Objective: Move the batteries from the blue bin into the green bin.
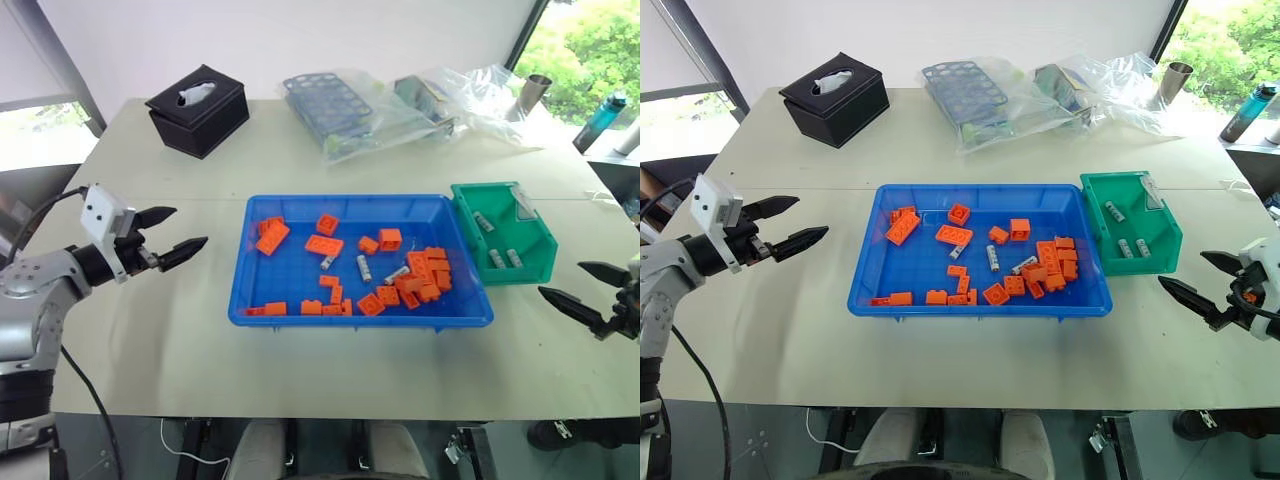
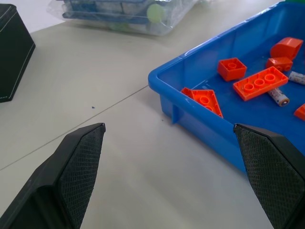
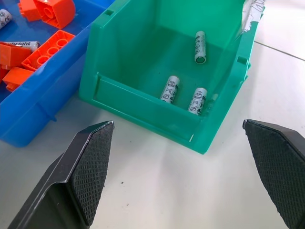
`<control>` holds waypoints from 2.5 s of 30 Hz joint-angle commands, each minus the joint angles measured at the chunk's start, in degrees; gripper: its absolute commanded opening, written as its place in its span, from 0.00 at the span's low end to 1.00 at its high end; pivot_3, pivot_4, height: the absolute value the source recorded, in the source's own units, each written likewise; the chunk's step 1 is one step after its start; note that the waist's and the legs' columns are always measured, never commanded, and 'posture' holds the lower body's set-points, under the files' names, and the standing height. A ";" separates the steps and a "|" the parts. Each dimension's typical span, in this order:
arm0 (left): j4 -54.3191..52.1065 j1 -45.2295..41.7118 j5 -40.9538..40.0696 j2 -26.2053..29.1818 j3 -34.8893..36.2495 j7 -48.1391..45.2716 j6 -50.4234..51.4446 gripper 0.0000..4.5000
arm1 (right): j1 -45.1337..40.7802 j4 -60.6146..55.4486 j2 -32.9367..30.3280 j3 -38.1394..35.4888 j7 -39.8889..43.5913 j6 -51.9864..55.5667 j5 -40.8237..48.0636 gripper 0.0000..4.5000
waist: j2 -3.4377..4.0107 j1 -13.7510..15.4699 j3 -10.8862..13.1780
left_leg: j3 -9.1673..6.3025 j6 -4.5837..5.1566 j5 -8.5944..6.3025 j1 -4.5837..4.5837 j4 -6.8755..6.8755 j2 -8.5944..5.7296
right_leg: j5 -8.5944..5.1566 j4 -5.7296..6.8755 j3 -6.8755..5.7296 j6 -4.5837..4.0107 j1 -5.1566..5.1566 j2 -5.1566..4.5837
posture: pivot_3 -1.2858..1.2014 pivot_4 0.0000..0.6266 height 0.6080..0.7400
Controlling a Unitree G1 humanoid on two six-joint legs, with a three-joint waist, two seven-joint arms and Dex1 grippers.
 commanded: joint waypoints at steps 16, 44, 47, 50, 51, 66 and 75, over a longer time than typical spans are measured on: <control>-1.27 -0.96 -0.22 0.37 1.22 1.04 -0.04 1.00 | -0.47 -1.81 -0.31 -0.95 -1.13 -1.15 -0.65 0.99 | 0.00 0.01 0.00 | -0.04 -0.02 0.01 0.00 0.01 -0.02 | 0.00 -0.01 -0.04 0.00 0.03 0.00 | 0.52 0.24 0.82; -18.30 -2.85 -14.35 6.52 -4.14 -11.09 13.21 1.00 | -50.29 -4.36 20.53 50.70 -11.58 21.08 -3.71 0.99 | -0.05 -1.51 0.01 | -0.30 -0.30 0.18 -0.15 0.03 -0.01 | 0.00 0.04 -0.16 -0.02 -0.09 0.07 | 0.52 0.24 0.82; -18.75 -2.33 -14.06 6.70 -4.32 -11.63 13.09 1.00 | -52.39 -0.18 24.56 53.52 -12.01 20.58 -6.31 0.99 | -0.05 -1.16 0.01 | -0.35 -0.31 0.18 -0.36 0.04 -0.12 | 0.00 0.19 -0.16 -0.03 -0.35 0.03 | 0.52 0.24 0.82; -19.72 -1.33 -13.91 6.51 -3.89 -11.39 13.12 1.00 | -54.32 4.66 27.35 55.56 -11.83 18.85 -9.00 0.99 | -0.06 -1.32 0.02 | -0.43 -0.26 0.16 -0.39 0.04 -0.46 | 0.01 0.37 -0.16 -0.03 -0.40 -0.29 | 0.52 0.24 0.82; -20.05 -1.04 -13.91 6.45 -3.76 -11.20 13.15 1.00 | -54.90 6.13 28.05 55.87 -11.72 18.42 -9.71 0.99 | -0.08 -1.43 0.01 | -0.43 -0.23 0.15 -0.38 0.06 -0.53 | 0.01 0.37 -0.16 -0.02 -0.38 -0.36 | 0.52 0.24 0.82; -22.19 0.05 -14.77 5.37 -3.09 -8.10 13.45 1.00 | -56.61 16.87 31.11 55.91 -9.08 12.54 -16.50 0.99 | -0.09 -1.62 0.02 | -0.49 -0.21 0.14 -0.36 0.07 -0.57 | 0.02 0.40 -0.18 0.00 -0.36 -0.38 | 0.52 0.24 0.82; -21.21 -1.34 -14.19 4.93 -4.06 -8.22 13.05 1.00 | -56.57 16.88 32.19 54.32 -9.04 12.25 -17.36 0.27 | -0.09 -1.60 0.02 | -0.50 -0.22 0.14 -0.36 0.07 -0.57 | 0.02 0.40 -0.18 0.00 -0.36 -0.38 | 0.52 0.24 0.82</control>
